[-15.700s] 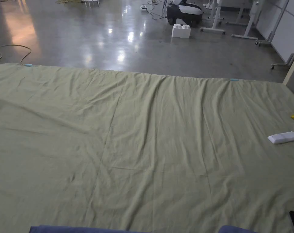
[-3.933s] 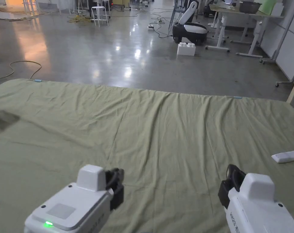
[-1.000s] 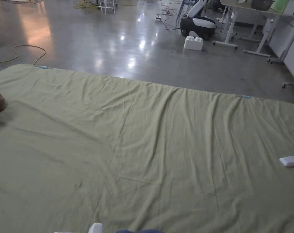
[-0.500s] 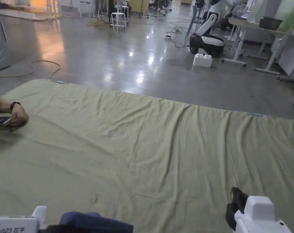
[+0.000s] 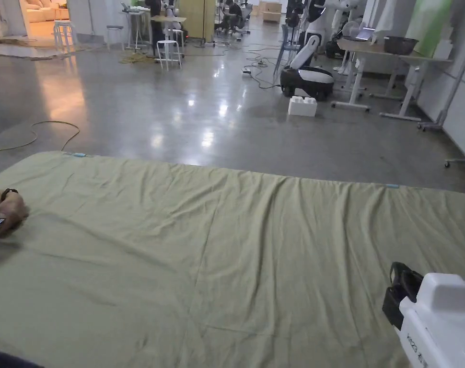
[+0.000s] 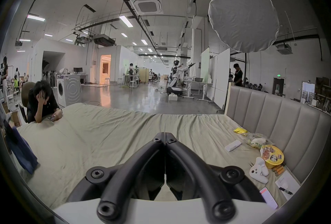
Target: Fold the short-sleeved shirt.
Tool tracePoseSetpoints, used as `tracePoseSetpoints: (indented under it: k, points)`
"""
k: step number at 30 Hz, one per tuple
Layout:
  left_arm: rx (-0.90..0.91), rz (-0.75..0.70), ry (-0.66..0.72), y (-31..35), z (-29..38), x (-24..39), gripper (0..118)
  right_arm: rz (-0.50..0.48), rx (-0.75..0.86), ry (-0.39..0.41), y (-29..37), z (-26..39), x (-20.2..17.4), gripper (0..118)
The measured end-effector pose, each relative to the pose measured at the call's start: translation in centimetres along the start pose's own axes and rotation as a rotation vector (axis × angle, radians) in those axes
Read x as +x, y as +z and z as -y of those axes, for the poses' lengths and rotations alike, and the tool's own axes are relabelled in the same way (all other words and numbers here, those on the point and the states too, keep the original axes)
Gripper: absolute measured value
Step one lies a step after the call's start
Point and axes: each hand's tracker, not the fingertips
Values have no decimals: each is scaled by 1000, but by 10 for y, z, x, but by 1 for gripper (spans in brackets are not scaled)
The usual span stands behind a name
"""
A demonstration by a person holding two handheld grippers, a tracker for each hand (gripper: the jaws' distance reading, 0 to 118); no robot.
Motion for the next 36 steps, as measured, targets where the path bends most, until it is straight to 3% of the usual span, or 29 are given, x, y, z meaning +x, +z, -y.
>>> tracePoseSetpoints:
  k: [8, 12, 15, 21, 24, 30, 36]
  points:
    - [21, -233, -26, -3, 5, 7, 29, -5, -66, -19, 0, 22, -2, 1]
    - [13, -361, -25, -3, 3, 12, 52, -21, -85, -26, -2, 29, -1, 1]
    - [42, -435, -32, 7, 2, 18, 63, -27, -99, -15, -3, 32, 0, 1]
    - [177, -595, -11, 40, 2, 37, 64, -34, -118, -30, -4, 36, 5, 1]
    - [239, -673, -108, 51, 2, 57, 64, -39, -128, -43, -5, 39, 6, 1]
    - [443, -517, -235, 25, 29, 97, 64, -55, -138, -54, -6, 44, 0, 1]
    - [556, -343, -347, -47, 65, 150, 64, -72, -143, -72, -6, 47, -9, 1]
